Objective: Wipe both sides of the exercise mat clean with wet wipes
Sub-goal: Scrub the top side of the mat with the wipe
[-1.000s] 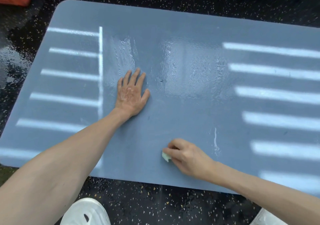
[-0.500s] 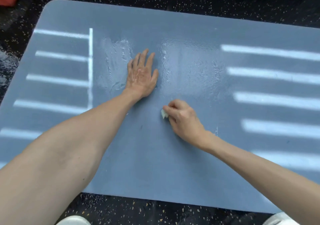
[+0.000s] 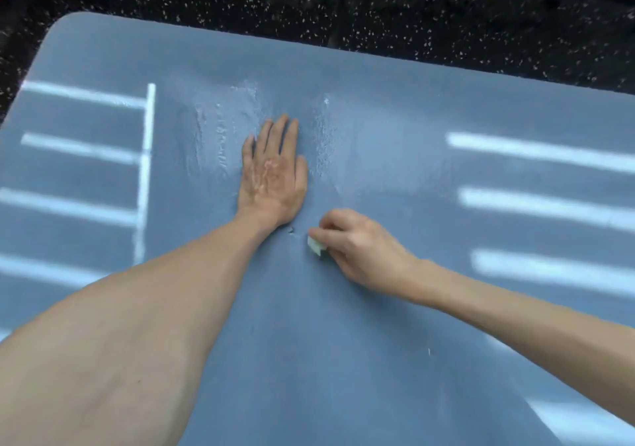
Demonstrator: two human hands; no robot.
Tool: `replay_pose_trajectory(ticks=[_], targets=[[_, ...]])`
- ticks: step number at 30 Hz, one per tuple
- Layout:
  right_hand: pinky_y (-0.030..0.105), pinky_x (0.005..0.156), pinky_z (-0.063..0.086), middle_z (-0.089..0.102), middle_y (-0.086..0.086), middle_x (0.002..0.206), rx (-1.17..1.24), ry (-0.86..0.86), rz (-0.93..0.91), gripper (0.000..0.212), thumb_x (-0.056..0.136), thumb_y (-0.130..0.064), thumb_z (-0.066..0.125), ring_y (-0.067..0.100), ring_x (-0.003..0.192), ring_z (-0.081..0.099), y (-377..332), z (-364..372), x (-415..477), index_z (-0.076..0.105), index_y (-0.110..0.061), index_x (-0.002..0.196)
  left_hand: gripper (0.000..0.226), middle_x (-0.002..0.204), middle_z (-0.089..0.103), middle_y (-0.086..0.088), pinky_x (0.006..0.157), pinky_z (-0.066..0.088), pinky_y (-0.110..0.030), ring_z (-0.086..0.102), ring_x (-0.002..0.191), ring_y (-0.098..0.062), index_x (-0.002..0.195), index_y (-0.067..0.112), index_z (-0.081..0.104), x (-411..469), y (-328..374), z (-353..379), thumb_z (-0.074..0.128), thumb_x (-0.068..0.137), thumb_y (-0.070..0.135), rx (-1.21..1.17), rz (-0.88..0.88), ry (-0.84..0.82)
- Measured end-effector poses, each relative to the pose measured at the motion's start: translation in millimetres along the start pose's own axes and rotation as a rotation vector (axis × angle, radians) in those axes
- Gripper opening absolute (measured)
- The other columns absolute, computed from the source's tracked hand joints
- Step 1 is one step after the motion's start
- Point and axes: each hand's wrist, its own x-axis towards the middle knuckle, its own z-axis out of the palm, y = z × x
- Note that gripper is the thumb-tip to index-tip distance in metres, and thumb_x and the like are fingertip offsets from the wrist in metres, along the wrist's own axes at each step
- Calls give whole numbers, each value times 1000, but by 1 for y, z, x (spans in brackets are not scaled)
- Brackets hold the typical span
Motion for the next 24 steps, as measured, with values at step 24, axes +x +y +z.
replay_pose_trajectory(ticks=[24], targets=[[43, 62, 48, 53, 13, 84, -103, 403, 333, 19, 83, -5, 45, 31, 76, 52, 145, -91, 162, 63, 2, 83, 62, 160, 29, -1, 118, 6, -40, 19, 148, -20, 150, 16, 37, 2, -1, -5, 30, 91, 34, -2, -3, -11]])
